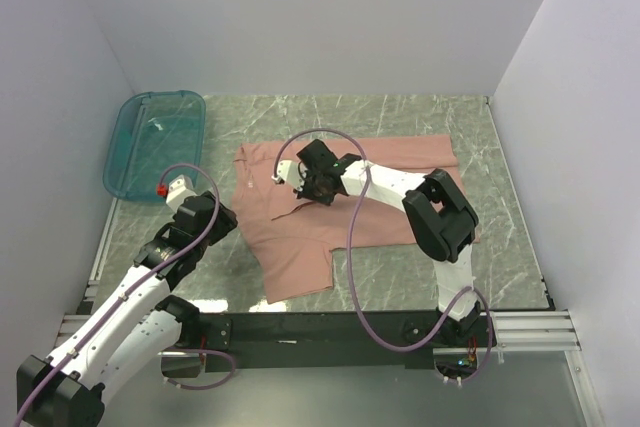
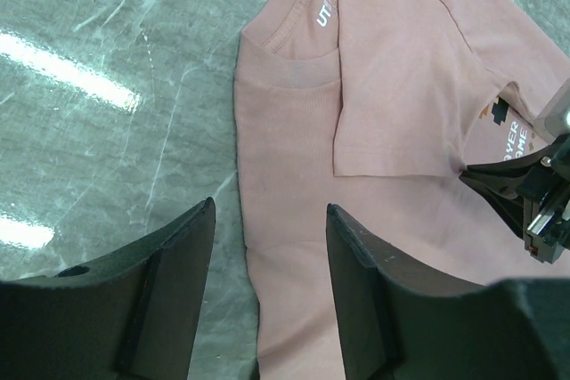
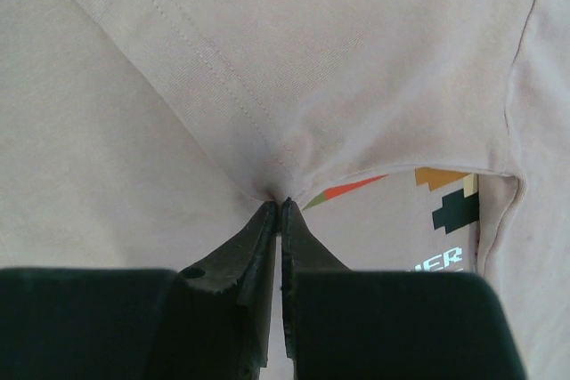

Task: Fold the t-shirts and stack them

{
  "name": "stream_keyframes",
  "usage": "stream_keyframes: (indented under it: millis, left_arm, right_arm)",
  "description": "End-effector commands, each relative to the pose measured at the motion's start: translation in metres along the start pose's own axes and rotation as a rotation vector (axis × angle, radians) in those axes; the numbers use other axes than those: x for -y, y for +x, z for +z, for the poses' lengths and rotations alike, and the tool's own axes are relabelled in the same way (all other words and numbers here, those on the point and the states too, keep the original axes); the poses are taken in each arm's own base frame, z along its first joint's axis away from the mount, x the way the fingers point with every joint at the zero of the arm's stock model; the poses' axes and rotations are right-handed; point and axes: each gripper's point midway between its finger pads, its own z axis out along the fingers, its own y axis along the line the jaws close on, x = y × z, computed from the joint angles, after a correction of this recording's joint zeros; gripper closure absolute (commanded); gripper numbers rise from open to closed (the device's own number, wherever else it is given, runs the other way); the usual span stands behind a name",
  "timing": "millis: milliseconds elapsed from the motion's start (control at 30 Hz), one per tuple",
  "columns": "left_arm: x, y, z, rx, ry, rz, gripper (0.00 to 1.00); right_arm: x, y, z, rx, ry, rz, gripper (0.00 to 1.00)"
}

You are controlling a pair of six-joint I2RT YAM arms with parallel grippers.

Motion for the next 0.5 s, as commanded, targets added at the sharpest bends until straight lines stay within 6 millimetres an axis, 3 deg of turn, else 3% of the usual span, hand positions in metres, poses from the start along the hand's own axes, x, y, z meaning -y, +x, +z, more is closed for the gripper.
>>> stream_keyframes:
  millis: [0,467]
  left_arm:
    - [0.007,-0.004,0.001,0.014,0.032,0.005,0.42]
    - [0.016,-0.01,-0.006,0.019,0.068,0.012,0.37]
  right_arm:
    - [0.008,-0.006,-0.016,0.025,0.037,-0.026,0.91]
    - [0.009,0.012,-0.016,-0.037,0.052,-0.031,0.82]
